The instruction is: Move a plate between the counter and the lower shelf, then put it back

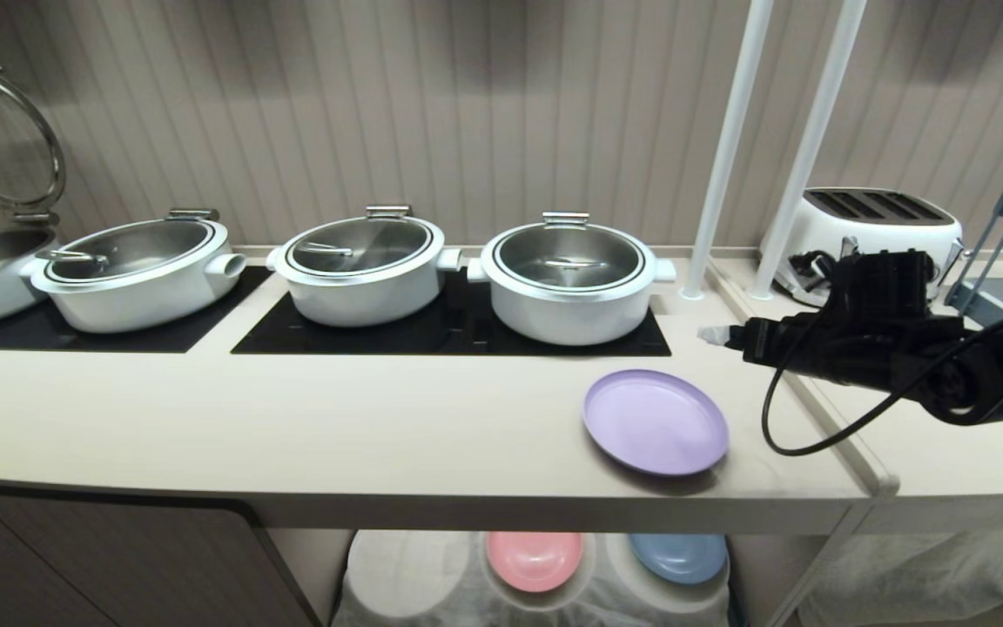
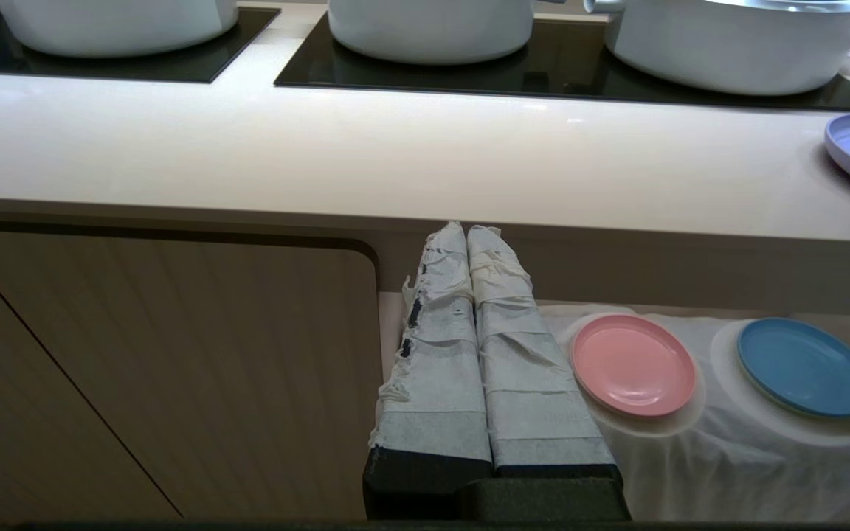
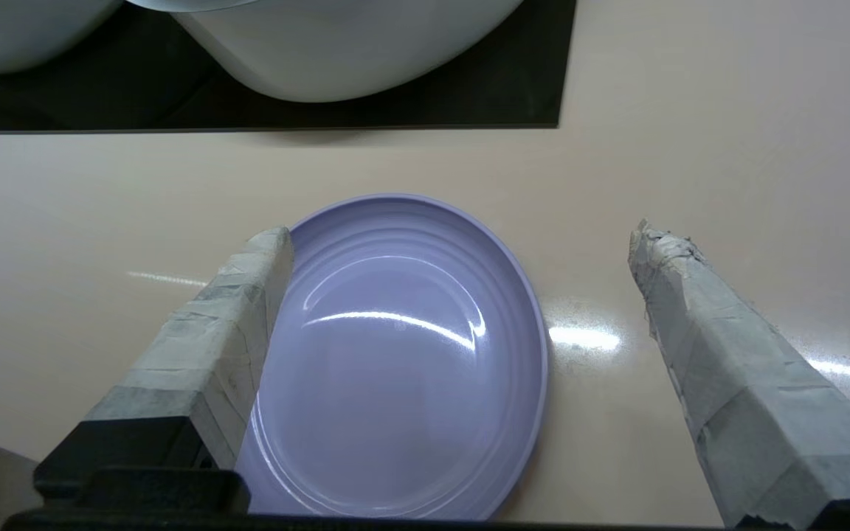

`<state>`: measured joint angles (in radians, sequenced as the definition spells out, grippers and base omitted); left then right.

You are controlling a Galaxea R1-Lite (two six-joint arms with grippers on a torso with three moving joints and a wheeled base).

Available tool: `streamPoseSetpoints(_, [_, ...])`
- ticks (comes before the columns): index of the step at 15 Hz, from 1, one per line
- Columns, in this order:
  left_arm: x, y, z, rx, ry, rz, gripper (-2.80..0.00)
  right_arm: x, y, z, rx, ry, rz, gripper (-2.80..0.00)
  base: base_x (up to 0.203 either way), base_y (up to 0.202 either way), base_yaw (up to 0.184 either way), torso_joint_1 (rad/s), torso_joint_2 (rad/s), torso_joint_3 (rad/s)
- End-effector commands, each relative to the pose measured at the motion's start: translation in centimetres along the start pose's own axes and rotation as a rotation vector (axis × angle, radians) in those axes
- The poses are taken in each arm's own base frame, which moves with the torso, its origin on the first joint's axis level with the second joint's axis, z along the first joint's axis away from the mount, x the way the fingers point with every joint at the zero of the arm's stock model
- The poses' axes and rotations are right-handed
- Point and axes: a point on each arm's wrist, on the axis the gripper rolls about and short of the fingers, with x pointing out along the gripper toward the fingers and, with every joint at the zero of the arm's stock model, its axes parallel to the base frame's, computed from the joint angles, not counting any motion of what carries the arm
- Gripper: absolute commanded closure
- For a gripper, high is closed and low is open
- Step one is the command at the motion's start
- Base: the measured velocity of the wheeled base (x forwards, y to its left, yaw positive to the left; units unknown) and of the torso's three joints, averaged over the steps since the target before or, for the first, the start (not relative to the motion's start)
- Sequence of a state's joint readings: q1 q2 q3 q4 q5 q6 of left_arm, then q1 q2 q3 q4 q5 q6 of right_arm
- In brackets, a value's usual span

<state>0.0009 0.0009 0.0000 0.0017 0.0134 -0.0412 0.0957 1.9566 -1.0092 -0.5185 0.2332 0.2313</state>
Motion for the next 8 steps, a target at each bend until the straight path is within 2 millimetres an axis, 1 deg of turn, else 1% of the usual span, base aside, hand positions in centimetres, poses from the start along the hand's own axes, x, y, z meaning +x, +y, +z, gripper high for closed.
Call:
streamPoseSetpoints(1, [0.0,0.0,0.0,0.0,0.001,0.0,0.0,-1.9,0.8,0.9,-0.024,-0.04,0.013,-2.8,0.0,0.0,0.0,0.0,0.0,0.0])
streamPoseSetpoints(2, [0.0,0.0,0.0,0.0,0.001,0.0,0.0,-2.4,0.9,0.5,-0.037,-0.033,0.011,-1.0,0.0,0.0,0.0,0.0,0.0,0.0])
streamPoseSetpoints(3, [0.0,0.0,0.0,-0.002,0.0,0.001,0.0,-3.0,0.9,0.1,-0.053,-0.025,0.009,0.0,0.0,0.0,0.0,0.0,0.0,0.0])
streamPoseSetpoints(5, [0.0,0.0,0.0,0.0,0.001,0.0,0.0,-3.9,1.0,-0.6,-0.087,-0.015,-0.006,0.0,0.0,0.0,0.0,0.0,0.0,0.0])
streamPoseSetpoints(8, [0.0,0.0,0.0,0.0,0.0,0.001,0.0,-5.0,1.1,-0.6,-0.153,-0.04,-0.09,0.0,0.0,0.0,0.0,0.0,0.0,0.0])
